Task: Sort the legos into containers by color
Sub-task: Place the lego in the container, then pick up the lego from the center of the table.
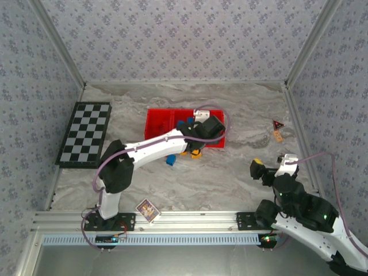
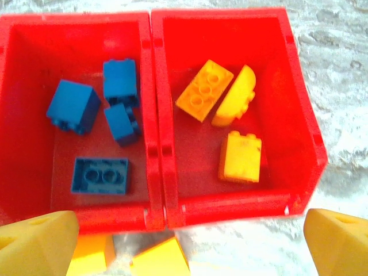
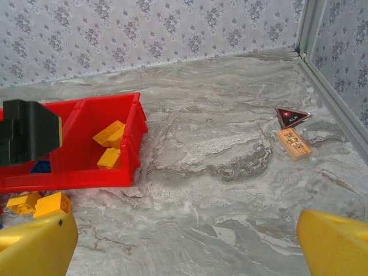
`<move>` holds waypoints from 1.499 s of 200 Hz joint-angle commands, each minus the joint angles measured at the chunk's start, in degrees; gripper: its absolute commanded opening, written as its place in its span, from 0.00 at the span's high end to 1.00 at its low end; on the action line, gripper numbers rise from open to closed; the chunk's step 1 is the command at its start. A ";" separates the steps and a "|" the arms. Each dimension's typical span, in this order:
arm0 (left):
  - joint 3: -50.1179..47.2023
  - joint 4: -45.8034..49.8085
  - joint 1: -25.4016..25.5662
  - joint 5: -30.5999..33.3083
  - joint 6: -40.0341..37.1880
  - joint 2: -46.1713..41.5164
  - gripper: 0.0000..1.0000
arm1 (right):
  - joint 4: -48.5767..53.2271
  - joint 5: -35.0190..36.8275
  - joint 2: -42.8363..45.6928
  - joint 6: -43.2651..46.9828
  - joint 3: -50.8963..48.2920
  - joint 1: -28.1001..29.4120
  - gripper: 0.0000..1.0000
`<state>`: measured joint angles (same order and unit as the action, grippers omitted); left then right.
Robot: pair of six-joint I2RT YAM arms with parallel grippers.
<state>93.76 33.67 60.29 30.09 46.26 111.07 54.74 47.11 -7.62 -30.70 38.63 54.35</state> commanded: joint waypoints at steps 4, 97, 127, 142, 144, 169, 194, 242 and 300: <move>-4.22 1.02 1.66 1.62 7.04 -1.51 0.00 | 1.35 2.45 0.85 -1.55 1.35 1.29 0.00; -11.14 -4.98 1.93 -5.29 18.24 2.40 0.09 | 2.51 4.11 0.94 -3.49 1.45 4.44 0.00; -11.59 -5.11 1.88 -5.79 20.82 3.67 0.18 | 2.69 4.29 1.04 -3.75 1.39 4.69 0.00; -12.50 -5.88 1.76 -6.16 21.77 4.26 0.19 | 2.66 4.38 1.11 -3.83 1.44 4.78 0.00; -12.60 -6.00 1.72 -6.33 21.94 4.36 0.19 | 2.68 4.35 1.09 -3.88 1.45 4.78 0.00; -12.90 -5.76 0.89 -7.76 23.10 6.27 0.20 | 2.60 4.45 1.09 -3.85 1.45 4.77 0.00; -13.02 -6.41 0.14 -9.04 23.35 7.85 0.24 | 2.63 4.54 1.11 -3.84 1.36 4.92 0.00; -12.36 -7.42 -0.87 -9.54 22.17 9.34 0.48 | 2.48 4.56 1.11 -3.84 1.36 5.11 0.00; -13.00 -9.01 -1.63 -8.44 17.70 7.71 0.64 | 2.12 4.68 1.07 -3.58 1.00 5.60 0.00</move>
<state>80.99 29.87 60.10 22.24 66.89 117.82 56.01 49.78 -7.46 -33.67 38.83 59.42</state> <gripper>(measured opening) 0.425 0.995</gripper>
